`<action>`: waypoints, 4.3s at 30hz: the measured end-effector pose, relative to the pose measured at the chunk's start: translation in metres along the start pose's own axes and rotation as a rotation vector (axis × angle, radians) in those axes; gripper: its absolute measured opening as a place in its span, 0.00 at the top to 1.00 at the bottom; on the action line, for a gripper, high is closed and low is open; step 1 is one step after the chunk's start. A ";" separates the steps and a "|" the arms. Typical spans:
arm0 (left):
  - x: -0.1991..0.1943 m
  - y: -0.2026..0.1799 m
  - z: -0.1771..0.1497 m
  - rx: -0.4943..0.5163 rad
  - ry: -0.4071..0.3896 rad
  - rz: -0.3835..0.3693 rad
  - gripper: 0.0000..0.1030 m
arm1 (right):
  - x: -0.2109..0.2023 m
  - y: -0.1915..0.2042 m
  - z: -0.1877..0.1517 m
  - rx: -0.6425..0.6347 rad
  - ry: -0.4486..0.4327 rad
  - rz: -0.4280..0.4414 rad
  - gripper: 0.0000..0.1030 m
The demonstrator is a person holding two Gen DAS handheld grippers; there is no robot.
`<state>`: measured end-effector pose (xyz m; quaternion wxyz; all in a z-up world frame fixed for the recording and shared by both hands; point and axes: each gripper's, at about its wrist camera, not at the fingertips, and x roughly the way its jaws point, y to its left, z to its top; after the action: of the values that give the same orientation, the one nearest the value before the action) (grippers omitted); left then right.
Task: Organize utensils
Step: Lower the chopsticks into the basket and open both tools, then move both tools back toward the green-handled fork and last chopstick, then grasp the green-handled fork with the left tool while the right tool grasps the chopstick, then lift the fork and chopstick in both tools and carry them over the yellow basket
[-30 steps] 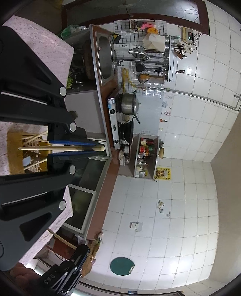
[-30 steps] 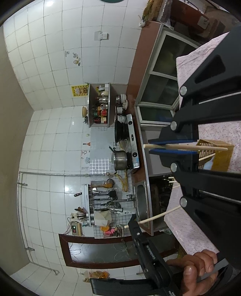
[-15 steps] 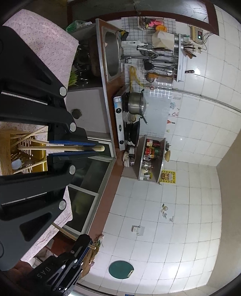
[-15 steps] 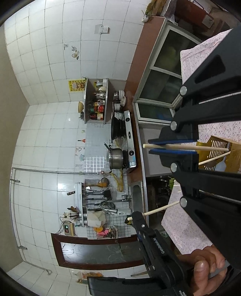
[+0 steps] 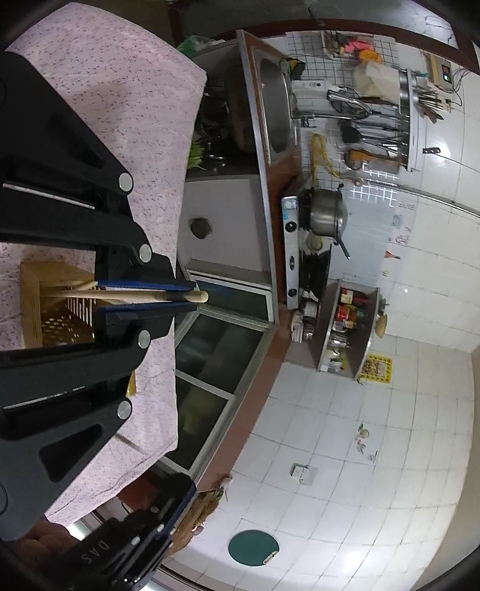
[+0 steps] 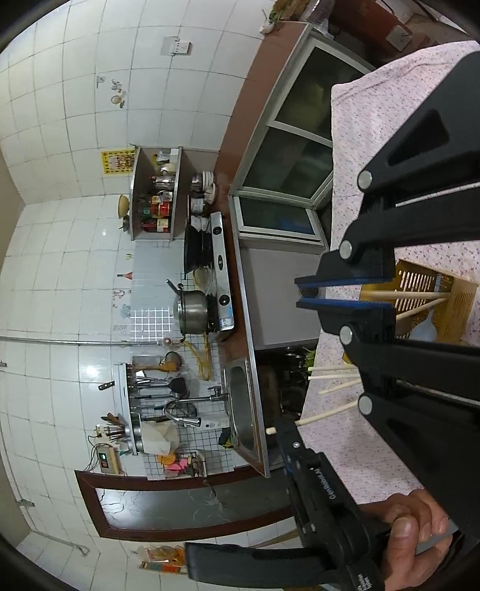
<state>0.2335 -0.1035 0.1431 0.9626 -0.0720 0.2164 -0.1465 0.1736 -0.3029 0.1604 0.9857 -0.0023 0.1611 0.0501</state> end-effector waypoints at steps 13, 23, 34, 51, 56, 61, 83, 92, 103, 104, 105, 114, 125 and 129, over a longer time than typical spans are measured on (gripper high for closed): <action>-0.028 0.018 -0.002 -0.009 -0.030 0.049 0.71 | -0.030 -0.024 -0.010 0.057 -0.029 -0.036 0.79; -0.067 0.030 -0.062 0.010 0.059 0.096 0.65 | -0.070 -0.060 -0.063 0.139 0.047 -0.128 0.79; -0.086 0.022 -0.166 -0.002 0.219 0.119 0.56 | -0.092 -0.066 -0.181 0.238 0.258 -0.185 0.79; -0.108 -0.006 -0.237 0.030 0.313 0.073 0.51 | -0.108 -0.040 -0.238 0.238 0.358 -0.141 0.76; -0.103 -0.007 -0.237 0.032 0.332 0.075 0.51 | -0.104 -0.037 -0.237 0.235 0.370 -0.140 0.76; -0.095 -0.008 -0.237 0.027 0.354 0.073 0.51 | -0.096 -0.035 -0.240 0.243 0.395 -0.133 0.76; -0.027 -0.032 -0.243 0.028 0.503 0.005 0.51 | -0.045 -0.040 -0.254 0.269 0.500 -0.088 0.76; 0.016 -0.048 -0.245 0.063 0.563 0.019 0.52 | -0.006 -0.046 -0.253 0.271 0.553 -0.085 0.76; 0.040 -0.056 -0.242 0.109 0.551 0.086 0.83 | 0.014 -0.043 -0.255 0.213 0.578 -0.128 0.89; 0.041 -0.053 -0.241 0.098 0.556 0.075 0.83 | 0.015 -0.045 -0.255 0.217 0.579 -0.124 0.92; 0.041 -0.050 -0.239 0.082 0.560 0.058 0.83 | 0.015 -0.047 -0.254 0.228 0.579 -0.116 0.94; 0.027 -0.040 -0.229 0.040 0.547 0.000 0.84 | -0.004 -0.055 -0.240 0.256 0.521 -0.089 0.94; -0.032 -0.048 -0.184 0.089 0.380 -0.008 0.84 | -0.048 -0.054 -0.181 0.242 0.344 -0.069 0.94; -0.055 -0.049 -0.157 0.106 0.303 -0.015 0.84 | -0.070 -0.051 -0.157 0.225 0.264 -0.065 0.94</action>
<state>0.1047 -0.1441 0.0339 0.9203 0.0004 0.3504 -0.1739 0.0629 -0.3637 0.0331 0.9512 0.0960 0.2933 -0.0010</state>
